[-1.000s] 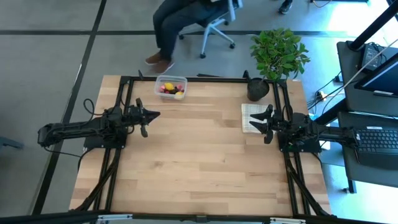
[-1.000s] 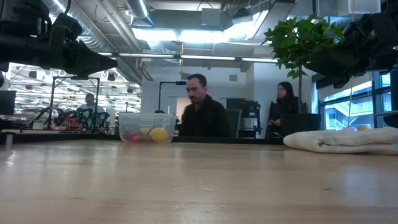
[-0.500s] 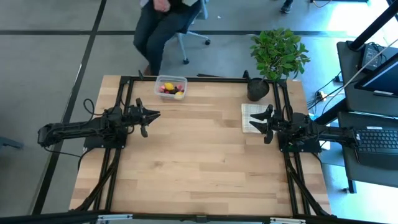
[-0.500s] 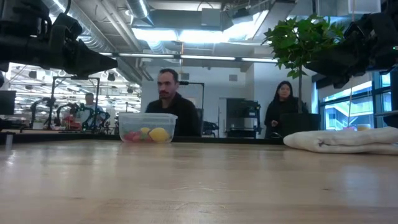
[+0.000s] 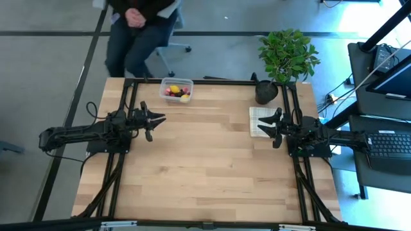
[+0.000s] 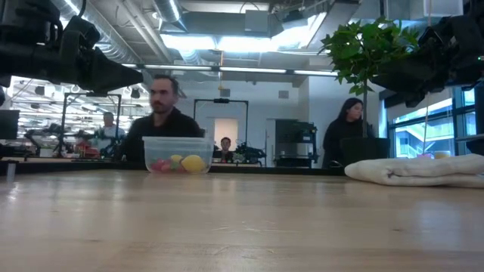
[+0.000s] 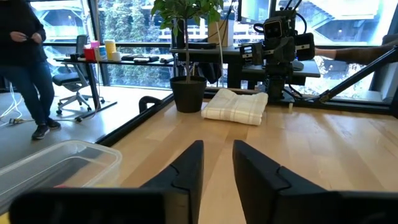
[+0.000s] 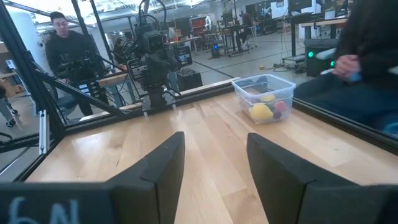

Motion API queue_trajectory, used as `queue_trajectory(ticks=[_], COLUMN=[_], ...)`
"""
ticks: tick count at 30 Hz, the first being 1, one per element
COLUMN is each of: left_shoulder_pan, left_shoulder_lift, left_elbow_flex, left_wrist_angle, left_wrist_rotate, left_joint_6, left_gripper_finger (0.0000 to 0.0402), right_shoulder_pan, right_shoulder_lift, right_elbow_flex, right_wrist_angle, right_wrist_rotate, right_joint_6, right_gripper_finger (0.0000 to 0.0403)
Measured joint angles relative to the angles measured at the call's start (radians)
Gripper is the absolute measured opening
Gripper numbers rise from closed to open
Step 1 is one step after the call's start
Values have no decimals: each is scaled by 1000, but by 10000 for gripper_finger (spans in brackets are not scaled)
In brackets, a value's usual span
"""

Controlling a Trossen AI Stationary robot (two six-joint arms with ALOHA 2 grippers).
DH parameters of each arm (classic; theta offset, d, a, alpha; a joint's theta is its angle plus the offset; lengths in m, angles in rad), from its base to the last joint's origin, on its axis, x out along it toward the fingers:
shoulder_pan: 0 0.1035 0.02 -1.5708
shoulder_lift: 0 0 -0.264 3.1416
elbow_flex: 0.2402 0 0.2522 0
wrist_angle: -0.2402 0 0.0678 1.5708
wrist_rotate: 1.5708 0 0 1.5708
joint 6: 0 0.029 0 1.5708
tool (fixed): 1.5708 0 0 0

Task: Pick and placing Produce into tupperware
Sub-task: Return to Home Position

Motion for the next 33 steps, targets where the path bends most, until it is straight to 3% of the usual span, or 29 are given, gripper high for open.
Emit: queue_trajectory(ticks=[33], left_shoulder_pan=[0], left_shoulder_lift=[0], left_elbow_flex=[0], left_wrist_angle=[0], left_wrist_rotate=[0], left_joint_6=[0], left_gripper_finger=[124], right_shoulder_pan=[0], right_shoulder_lift=[0], right_elbow_flex=[0], right_wrist_angle=[0], right_wrist_rotate=[0], right_joint_6=[1], right_gripper_finger=[177])
